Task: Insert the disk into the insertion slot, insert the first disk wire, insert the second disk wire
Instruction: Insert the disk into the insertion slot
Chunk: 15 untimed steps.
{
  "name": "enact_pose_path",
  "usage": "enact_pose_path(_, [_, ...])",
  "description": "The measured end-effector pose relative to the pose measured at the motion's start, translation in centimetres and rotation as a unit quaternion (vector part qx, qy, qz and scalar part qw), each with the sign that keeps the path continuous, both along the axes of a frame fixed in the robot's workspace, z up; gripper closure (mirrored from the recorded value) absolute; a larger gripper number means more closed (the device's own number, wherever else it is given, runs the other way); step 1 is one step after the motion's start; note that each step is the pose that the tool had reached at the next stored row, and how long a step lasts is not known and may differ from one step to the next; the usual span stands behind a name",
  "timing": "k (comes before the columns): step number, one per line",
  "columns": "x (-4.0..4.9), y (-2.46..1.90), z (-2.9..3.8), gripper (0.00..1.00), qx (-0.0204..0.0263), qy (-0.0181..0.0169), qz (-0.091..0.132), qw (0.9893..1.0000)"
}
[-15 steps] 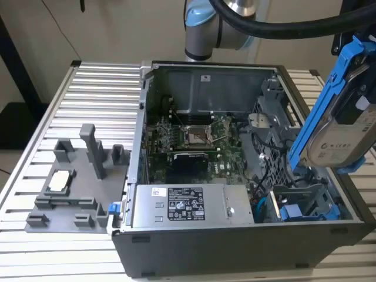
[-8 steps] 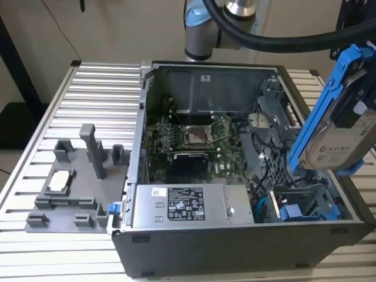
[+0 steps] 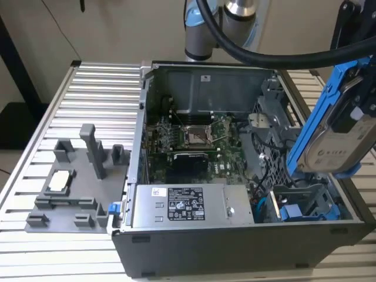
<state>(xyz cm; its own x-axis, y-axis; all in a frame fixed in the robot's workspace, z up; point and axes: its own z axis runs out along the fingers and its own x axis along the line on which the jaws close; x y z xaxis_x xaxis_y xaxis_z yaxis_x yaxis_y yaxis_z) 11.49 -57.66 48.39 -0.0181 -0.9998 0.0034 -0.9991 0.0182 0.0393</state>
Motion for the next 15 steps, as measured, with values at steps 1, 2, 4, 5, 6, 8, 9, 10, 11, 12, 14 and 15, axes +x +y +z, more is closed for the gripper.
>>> enact_pose_path(1, [0.01, 0.00, -0.08, 0.67, 0.0000, 0.0000, 0.000, 1.0000])
enact_pose_path(2, [0.02, 0.00, -0.17, 0.67, 0.0000, 0.0000, 0.000, 1.0000])
enact_pose_path(4, [0.04, 0.00, -0.34, 0.67, 0.0000, 0.0000, 0.000, 1.0000])
enact_pose_path(5, [0.04, -0.01, -0.44, 0.67, 0.0000, 0.0000, 0.000, 1.0000])
enact_pose_path(6, [0.05, -0.01, -0.53, 0.67, 0.0000, 0.0000, 0.000, 1.0000])
enact_pose_path(8, [0.07, -0.01, -0.71, 0.67, 0.0000, 0.0000, 0.000, 1.0000])
enact_pose_path(9, [0.08, -0.01, -0.81, 0.67, 0.0001, 0.0000, 0.000, 1.0000])
enact_pose_path(10, [0.08, -0.01, -0.91, 0.67, 0.0000, 0.0000, 0.000, 1.0000])
enact_pose_path(11, [0.09, -0.01, -1.01, 0.67, 0.0000, 0.0000, 0.000, 1.0000])
enact_pose_path(12, [0.10, -0.01, -1.12, 0.67, 0.0000, 0.0000, 0.000, 1.0000])
enact_pose_path(14, [0.11, -0.01, -1.34, 0.67, 0.0000, 0.0000, 0.000, 1.0000])
enact_pose_path(15, [0.12, -0.01, -1.44, 0.67, 0.0000, 0.0000, 0.000, 1.0000])
